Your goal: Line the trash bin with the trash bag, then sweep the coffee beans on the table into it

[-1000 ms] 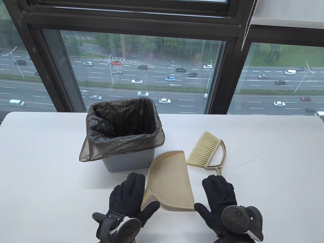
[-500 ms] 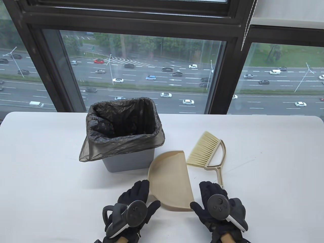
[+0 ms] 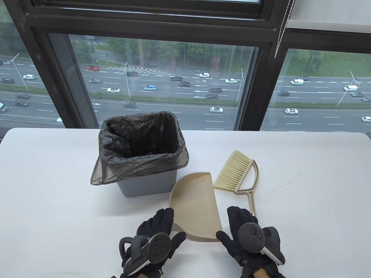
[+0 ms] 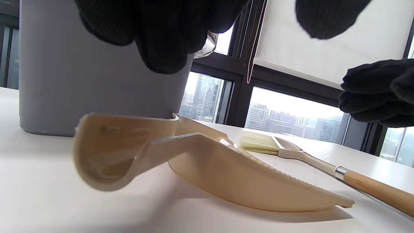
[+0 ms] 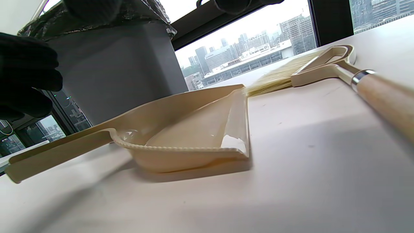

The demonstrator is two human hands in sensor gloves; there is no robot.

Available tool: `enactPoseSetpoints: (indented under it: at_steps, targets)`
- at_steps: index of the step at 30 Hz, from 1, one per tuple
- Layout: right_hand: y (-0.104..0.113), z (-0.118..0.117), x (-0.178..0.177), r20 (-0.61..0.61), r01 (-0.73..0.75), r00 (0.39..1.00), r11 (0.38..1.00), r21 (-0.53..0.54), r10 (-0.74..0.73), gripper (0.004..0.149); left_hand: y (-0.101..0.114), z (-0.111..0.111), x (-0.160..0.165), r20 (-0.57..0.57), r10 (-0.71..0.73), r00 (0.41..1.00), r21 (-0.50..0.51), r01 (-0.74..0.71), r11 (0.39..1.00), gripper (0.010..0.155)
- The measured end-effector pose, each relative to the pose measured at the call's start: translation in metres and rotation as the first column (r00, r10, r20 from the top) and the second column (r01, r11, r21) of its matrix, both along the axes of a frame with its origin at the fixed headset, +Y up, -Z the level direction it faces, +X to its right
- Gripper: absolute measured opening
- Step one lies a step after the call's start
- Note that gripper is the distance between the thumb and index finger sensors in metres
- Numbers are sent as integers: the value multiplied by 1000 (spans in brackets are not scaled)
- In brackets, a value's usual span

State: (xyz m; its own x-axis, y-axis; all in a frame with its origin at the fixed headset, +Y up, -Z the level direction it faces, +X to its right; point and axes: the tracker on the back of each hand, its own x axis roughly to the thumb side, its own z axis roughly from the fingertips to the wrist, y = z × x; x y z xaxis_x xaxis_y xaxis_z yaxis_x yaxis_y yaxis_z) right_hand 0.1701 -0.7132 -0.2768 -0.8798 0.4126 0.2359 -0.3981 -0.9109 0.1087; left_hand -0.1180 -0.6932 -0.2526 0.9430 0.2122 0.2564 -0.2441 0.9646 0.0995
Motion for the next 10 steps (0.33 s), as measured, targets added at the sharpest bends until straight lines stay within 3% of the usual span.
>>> enactPoseSetpoints:
  at_steps: [10]
  targets:
    - [3,3,-2,-13,9,1000,1000,17,-9,83,-1,1,4,5,-24,1000,2,24,1000,81]
